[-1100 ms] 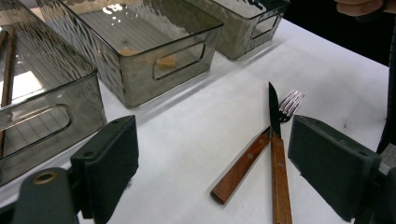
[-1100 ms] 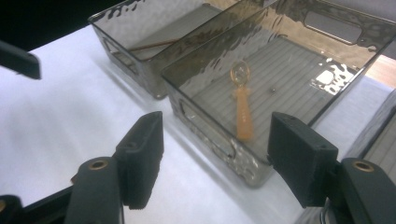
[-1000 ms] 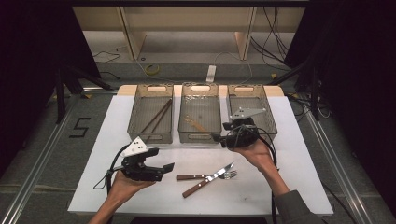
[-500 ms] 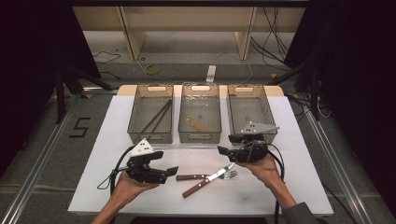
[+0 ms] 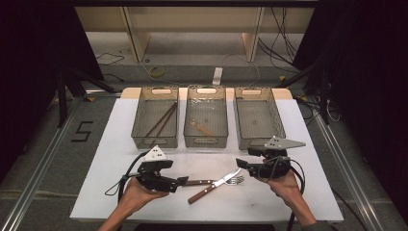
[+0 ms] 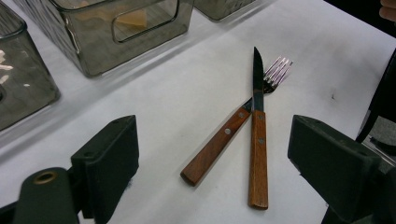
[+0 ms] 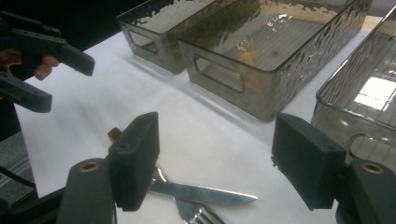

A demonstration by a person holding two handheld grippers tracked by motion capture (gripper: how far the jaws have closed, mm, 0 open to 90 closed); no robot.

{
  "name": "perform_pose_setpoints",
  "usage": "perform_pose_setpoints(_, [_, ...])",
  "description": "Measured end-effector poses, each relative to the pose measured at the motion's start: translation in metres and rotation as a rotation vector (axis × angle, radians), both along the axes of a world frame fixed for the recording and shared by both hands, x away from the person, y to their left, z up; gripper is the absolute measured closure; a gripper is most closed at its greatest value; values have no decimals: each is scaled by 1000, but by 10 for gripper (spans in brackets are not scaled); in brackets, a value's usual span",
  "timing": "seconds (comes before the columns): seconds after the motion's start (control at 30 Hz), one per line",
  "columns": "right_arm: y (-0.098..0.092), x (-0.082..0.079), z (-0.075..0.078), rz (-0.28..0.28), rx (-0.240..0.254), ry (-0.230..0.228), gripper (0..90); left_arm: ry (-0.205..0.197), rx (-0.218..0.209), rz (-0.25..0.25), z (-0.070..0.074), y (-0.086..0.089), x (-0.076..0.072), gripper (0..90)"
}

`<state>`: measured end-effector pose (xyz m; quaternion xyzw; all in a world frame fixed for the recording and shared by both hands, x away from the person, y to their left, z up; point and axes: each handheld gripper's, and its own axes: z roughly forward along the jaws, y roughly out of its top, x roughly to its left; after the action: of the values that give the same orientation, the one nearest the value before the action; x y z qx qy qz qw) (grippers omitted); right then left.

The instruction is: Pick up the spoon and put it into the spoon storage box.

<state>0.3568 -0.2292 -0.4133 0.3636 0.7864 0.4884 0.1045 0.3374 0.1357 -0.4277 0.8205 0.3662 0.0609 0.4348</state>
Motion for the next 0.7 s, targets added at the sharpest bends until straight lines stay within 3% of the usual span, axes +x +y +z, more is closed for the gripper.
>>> perform_pose_setpoints(0.2, [-2,-9,-3,13,13,-5,318,7,15,-8,-1,-4,-1,159])
perform_pose_setpoints(0.33, [-2,-12,-5,15,-14,-5,303,9,25,-13,-1,-7,-1,159])
perform_pose_setpoints(0.7, [-8,-20,-9,10,-13,-1,281,17,61,-41,-3,-21,0,161])
